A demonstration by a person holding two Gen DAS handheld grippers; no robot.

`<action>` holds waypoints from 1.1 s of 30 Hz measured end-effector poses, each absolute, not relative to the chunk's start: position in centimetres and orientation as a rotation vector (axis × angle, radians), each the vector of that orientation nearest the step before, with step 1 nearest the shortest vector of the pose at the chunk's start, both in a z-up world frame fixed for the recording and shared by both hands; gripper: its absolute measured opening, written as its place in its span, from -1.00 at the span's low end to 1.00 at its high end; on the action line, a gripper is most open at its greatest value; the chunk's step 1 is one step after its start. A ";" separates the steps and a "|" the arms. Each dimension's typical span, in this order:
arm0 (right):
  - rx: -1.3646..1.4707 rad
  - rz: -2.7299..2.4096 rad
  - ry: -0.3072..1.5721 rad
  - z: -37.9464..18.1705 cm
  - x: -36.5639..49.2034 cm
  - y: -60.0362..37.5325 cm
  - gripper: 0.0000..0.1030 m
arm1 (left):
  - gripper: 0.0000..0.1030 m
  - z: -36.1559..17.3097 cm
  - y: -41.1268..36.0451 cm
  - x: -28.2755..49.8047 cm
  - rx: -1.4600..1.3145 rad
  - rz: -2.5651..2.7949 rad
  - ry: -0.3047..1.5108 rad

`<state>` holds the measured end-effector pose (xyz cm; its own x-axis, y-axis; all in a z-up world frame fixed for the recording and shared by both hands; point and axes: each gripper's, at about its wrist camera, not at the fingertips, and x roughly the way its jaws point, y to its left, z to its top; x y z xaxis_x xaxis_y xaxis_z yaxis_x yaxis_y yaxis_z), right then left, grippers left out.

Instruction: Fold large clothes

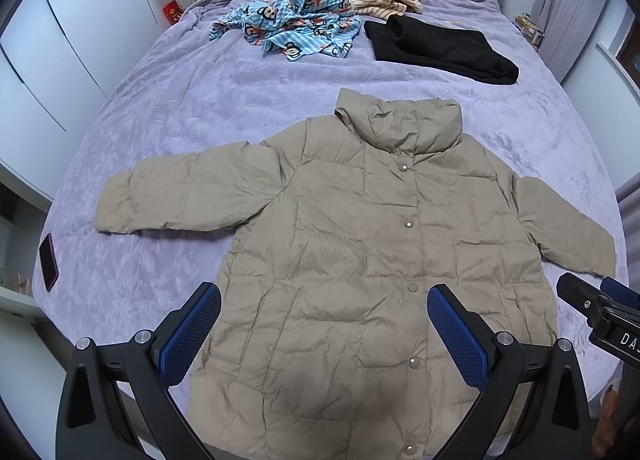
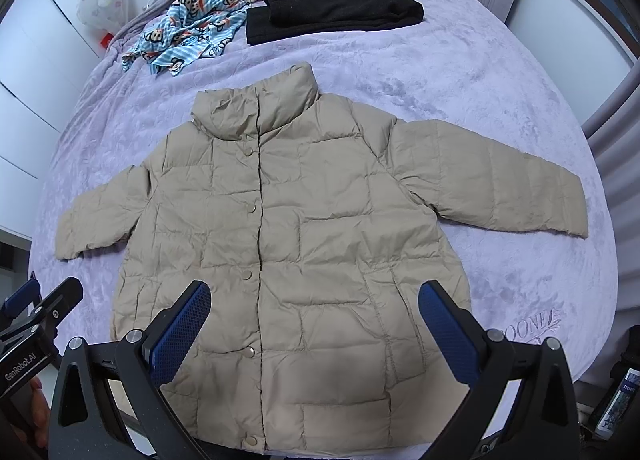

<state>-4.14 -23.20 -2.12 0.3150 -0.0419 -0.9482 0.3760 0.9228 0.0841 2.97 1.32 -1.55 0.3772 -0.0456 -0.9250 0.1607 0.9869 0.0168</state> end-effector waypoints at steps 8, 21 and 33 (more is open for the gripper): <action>0.316 -0.281 1.227 -2.1 -4.1 -23.3 1.00 | 1.00 -1.5 1.4 3.0 0.109 -0.133 1.178; 0.310 -0.279 1.226 -2.4 -4.1 -23.0 1.00 | 1.00 -1.6 1.5 3.0 0.108 -0.132 1.179; 0.310 -0.282 1.227 -2.3 -3.9 -23.0 1.00 | 1.00 -1.6 1.6 3.0 0.100 -0.140 1.181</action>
